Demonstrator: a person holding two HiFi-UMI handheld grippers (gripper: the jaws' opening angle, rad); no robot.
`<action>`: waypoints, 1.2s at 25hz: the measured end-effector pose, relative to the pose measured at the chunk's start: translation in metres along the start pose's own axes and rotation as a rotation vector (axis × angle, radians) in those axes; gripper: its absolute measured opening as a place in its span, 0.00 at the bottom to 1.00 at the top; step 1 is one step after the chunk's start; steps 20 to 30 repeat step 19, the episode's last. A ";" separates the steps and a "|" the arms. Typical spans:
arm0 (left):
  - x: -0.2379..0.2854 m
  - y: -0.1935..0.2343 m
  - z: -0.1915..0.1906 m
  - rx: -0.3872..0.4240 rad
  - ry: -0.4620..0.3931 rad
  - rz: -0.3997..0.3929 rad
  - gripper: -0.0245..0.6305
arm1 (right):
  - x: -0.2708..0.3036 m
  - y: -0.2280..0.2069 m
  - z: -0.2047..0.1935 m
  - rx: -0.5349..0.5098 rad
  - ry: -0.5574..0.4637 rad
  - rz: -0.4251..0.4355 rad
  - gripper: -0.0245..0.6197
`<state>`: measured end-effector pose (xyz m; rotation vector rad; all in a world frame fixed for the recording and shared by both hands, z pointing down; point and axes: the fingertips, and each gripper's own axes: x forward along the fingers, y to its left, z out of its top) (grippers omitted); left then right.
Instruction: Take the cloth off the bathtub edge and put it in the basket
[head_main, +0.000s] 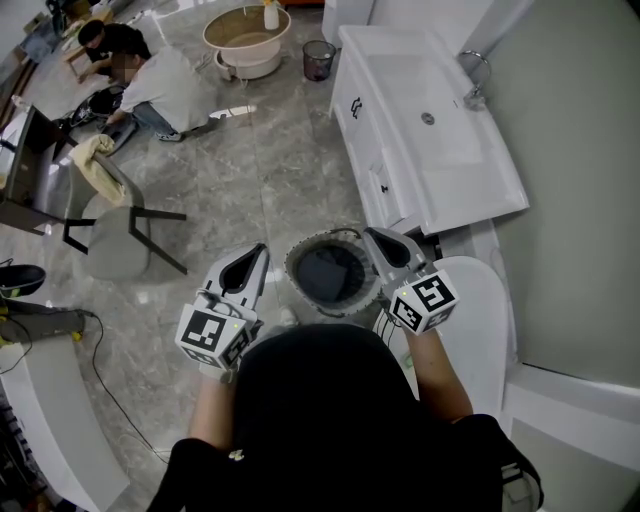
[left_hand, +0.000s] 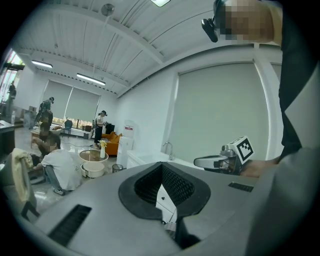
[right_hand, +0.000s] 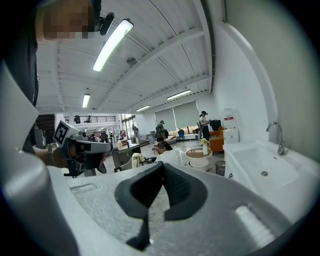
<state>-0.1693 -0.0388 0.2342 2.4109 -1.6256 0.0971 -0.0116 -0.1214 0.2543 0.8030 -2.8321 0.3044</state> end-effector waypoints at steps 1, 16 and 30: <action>0.000 0.000 0.000 -0.001 0.001 0.001 0.06 | 0.000 0.000 0.000 0.001 0.001 -0.002 0.03; 0.005 -0.005 -0.005 0.002 0.014 0.006 0.06 | -0.005 -0.008 -0.004 0.017 -0.005 -0.009 0.03; 0.008 -0.008 -0.003 0.003 0.014 0.006 0.06 | -0.006 -0.012 -0.004 0.017 -0.004 -0.010 0.03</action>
